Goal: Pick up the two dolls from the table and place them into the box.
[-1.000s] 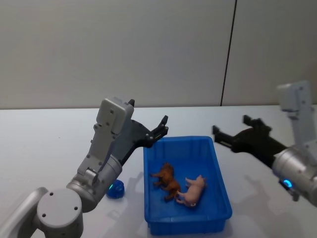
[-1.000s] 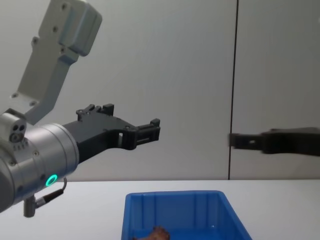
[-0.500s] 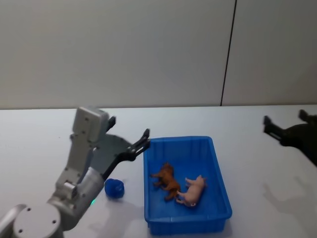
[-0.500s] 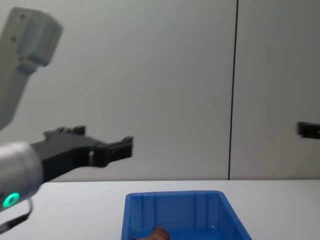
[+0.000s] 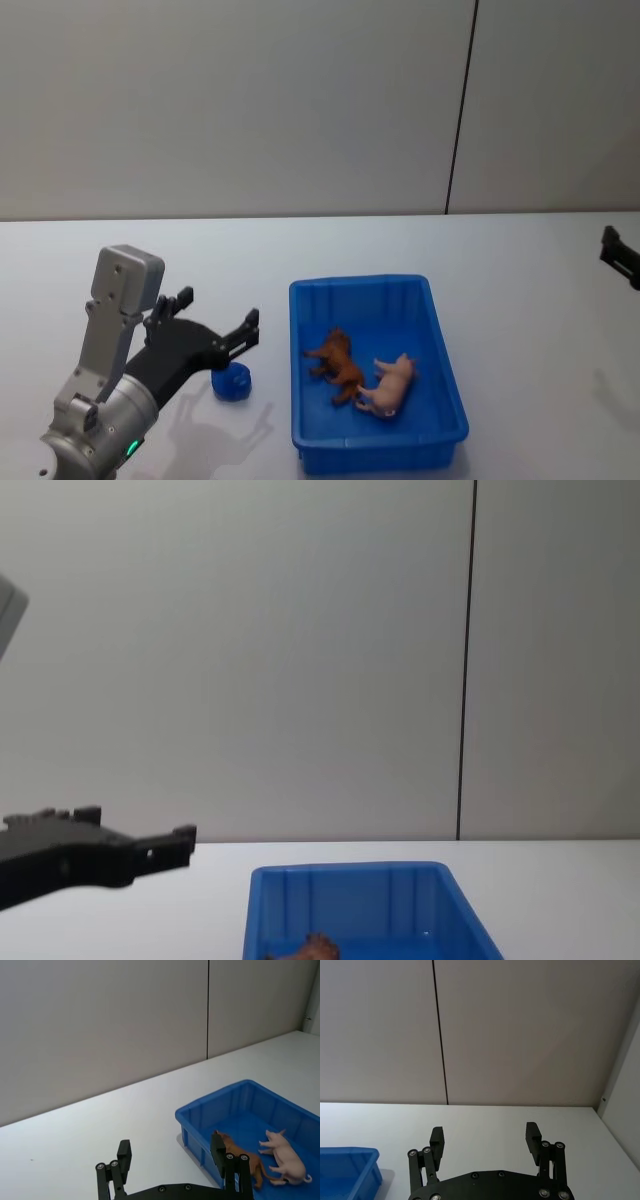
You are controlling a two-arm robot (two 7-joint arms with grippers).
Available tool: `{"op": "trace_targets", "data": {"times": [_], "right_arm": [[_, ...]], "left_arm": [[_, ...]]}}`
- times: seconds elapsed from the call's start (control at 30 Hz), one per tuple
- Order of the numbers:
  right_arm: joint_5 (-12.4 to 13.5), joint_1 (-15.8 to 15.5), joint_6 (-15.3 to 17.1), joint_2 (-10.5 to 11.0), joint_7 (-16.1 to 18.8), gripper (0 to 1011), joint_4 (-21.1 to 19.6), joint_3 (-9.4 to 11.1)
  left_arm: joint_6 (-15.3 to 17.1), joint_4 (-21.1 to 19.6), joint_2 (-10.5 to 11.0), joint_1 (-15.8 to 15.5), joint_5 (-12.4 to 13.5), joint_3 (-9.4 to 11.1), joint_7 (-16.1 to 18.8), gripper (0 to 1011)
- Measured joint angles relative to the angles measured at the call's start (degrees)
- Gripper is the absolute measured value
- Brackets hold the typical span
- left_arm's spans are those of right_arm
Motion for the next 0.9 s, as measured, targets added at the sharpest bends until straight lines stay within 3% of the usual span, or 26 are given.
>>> {"op": "trace_targets", "data": {"times": [0.27,0.43,0.63,0.9], "right_arm": [[0.45,-0.68,-0.48,0.61,-1.15,1001,-0.37,0.85],[0.67,-1.00,-0.73,0.89,-1.67,1001,-0.56,1.25],[0.81,-1.18,-0.86,1.07,-1.99,1001,-0.65,1.50],[0.90,-1.30,-0.94,1.18,-2.21,1001,-0.72,1.64]], "left_arm": [[1.77,3.04,0.52,-1.09,-0.75,-0.52,-6.19,1001],[3.62,8.21,-0.90,-4.35,0.67,-0.47,-13.21,1001],[5.17,14.47,-3.09,-8.31,3.23,0.02,-18.91,1001],[7.06,19.56,-4.94,-11.37,5.45,0.46,-21.97,1001]]}}
